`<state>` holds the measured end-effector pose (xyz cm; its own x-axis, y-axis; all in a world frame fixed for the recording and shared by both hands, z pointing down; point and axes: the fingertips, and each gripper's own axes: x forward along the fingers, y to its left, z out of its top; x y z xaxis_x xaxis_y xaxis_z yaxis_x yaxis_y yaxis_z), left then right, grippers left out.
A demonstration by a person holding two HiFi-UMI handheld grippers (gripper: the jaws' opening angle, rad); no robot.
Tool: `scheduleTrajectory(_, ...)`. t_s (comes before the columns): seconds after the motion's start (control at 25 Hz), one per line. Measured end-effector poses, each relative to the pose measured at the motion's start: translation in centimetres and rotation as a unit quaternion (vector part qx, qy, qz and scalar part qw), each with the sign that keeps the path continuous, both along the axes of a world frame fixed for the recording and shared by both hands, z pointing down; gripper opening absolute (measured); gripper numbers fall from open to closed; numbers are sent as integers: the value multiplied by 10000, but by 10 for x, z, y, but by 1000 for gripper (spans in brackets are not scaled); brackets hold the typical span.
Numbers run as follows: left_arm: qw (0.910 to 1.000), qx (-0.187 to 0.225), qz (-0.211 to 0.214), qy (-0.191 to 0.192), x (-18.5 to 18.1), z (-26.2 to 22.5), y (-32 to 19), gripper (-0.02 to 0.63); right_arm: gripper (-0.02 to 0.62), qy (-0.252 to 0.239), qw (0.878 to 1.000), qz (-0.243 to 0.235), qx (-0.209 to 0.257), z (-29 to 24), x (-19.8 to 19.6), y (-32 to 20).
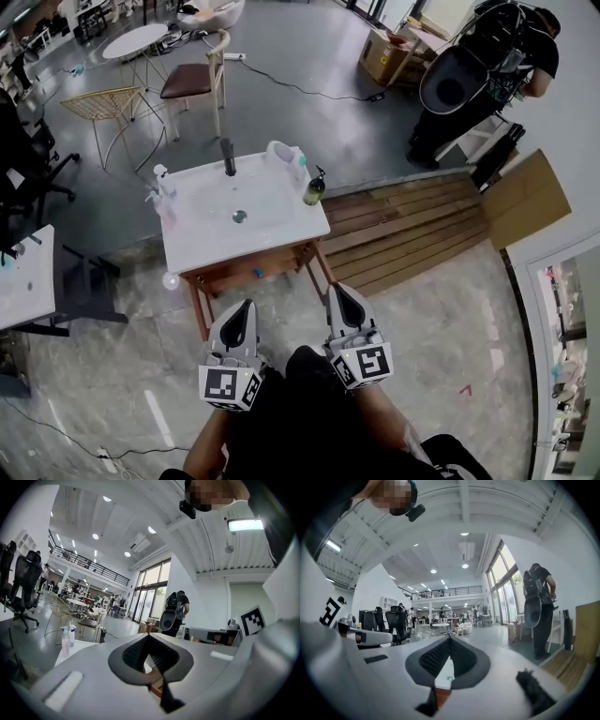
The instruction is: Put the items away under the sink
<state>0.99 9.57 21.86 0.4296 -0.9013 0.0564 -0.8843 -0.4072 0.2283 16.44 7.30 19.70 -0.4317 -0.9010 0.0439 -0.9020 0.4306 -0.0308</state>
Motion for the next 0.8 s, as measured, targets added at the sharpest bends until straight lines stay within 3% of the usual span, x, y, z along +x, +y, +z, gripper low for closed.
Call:
scheduleTrajectory(0.52, 9997, -180, 142, 104, 27, 16, -98, 6, 15, 127, 9998, 45, -120, 29, 21, -100)
scheduleTrajectory(0.8, 9994, -184, 299, -57, 50, 24, -151, 6, 15, 16, 9998, 47, -188, 50, 32, -157)
